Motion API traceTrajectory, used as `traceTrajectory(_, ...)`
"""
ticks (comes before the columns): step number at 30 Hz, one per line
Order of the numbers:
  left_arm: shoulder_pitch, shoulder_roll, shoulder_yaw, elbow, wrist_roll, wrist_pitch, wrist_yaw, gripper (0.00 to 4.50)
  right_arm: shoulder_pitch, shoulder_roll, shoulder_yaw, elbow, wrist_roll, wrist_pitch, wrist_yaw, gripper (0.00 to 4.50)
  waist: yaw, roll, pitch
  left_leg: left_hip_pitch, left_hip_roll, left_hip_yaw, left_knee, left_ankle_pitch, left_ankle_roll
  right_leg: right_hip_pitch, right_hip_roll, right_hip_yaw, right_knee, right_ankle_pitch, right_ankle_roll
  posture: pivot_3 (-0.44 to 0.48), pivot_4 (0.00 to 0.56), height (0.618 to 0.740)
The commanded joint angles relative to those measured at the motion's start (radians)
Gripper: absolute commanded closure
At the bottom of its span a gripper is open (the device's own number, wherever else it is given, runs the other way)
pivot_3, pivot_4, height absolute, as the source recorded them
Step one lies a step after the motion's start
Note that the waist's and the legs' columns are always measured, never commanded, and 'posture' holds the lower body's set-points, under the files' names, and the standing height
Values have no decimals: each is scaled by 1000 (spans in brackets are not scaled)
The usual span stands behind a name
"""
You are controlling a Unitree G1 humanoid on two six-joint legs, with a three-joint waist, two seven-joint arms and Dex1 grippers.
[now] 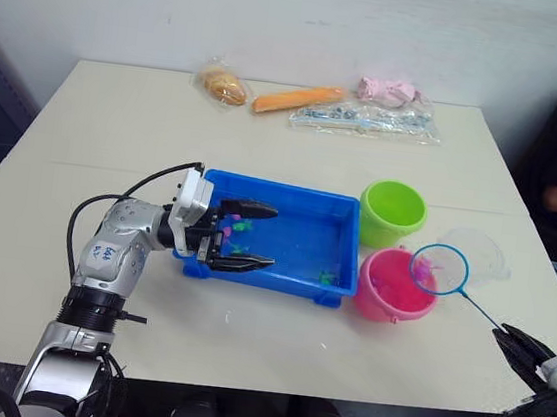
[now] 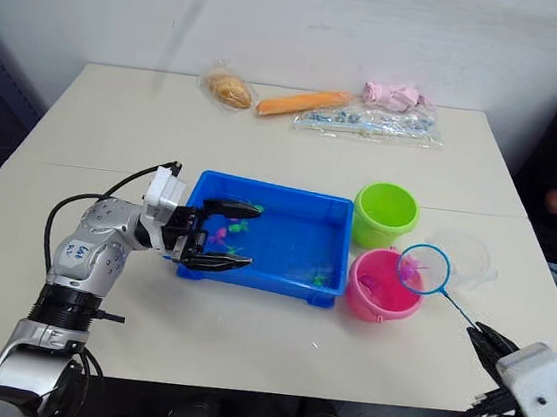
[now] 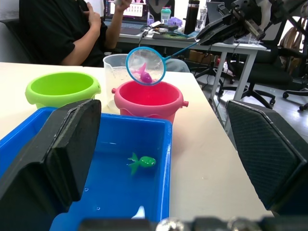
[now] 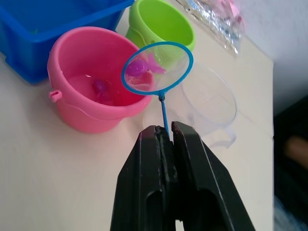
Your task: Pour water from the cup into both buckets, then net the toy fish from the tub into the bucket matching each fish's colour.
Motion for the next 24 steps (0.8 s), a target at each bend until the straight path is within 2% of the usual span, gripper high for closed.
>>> traceTrajectory(1,-3,-13,13,-3,-5,-27,13,33,-6,12,41,81,-157,-262,-49,4500,0,0,0,0,0,0,0,0,0,0,0,0,0,0,0,0,150,740)
traceTrajectory(7,-1,-24,6,7,7,-53,22,33,-44,-15,30,236,-471,-657,-223,4500,-1,0,0,1,0,1,0,0,-1,0,0,0,0,0,0,0,150,740)
traceTrajectory(11,-4,-29,6,9,10,-62,32,33,-72,-13,0,298,-653,-807,-364,4500,-2,0,0,1,0,1,0,1,-2,0,0,1,1,0,0,0,150,740)
traceTrajectory(17,-5,-32,7,6,11,-64,45,33,-89,-15,-22,343,-802,-896,-512,4500,-2,0,0,1,1,1,0,2,-3,0,1,1,1,0,0,0,150,740)
traceTrajectory(24,-17,-23,17,9,11,-62,54,33,-35,-25,0,377,-845,-950,-580,4500,-3,0,0,1,1,2,0,2,-3,0,1,1,1,0,0,0,150,740)
